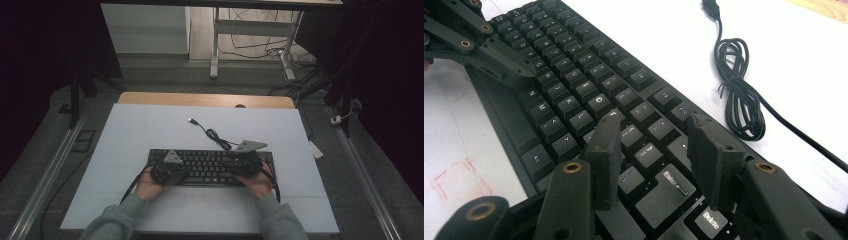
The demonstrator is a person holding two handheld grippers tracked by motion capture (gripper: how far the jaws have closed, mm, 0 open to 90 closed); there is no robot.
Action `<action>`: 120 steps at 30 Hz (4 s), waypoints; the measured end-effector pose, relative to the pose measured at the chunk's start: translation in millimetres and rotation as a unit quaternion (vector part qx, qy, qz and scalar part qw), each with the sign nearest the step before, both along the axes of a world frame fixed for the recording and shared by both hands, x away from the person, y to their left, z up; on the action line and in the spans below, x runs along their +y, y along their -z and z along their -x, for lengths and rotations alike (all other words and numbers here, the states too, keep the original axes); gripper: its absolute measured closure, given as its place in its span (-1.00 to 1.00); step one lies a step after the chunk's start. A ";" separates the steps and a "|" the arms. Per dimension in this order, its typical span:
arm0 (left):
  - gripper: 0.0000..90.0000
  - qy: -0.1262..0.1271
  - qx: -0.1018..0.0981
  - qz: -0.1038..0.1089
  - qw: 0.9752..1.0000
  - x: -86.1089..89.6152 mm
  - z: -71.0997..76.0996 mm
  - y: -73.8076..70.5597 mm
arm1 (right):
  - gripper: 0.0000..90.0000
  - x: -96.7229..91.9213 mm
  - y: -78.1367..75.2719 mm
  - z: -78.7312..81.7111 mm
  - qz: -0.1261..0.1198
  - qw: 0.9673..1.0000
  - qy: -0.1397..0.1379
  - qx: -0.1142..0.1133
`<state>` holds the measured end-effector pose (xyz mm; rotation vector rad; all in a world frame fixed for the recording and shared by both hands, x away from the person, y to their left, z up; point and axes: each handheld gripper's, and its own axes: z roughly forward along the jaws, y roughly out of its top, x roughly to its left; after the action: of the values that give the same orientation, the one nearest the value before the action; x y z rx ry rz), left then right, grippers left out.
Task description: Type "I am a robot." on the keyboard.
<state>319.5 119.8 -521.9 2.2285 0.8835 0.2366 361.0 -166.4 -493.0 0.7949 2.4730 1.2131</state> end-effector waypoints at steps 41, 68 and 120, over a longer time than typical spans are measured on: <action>-0.40 -0.082 -0.016 0.061 0.995 51.3 -0.9 -32.1 | 0.16 -2.3 -1.3 -0.4 -0.004 1.000 0.005 -0.004; -0.40 -0.079 -0.017 0.053 0.995 49.8 -0.9 -31.2 | 0.53 10.4 -11.5 4.1 -0.032 0.999 -0.019 -0.001; -0.41 -0.072 -0.018 0.038 0.996 48.3 -0.4 -29.8 | 0.98 68.0 17.8 -17.1 0.024 0.998 -0.046 0.031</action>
<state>319.9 168.1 -492.1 2.0860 1.0177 0.3053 378.1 -98.3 -510.8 0.7229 2.6045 1.1702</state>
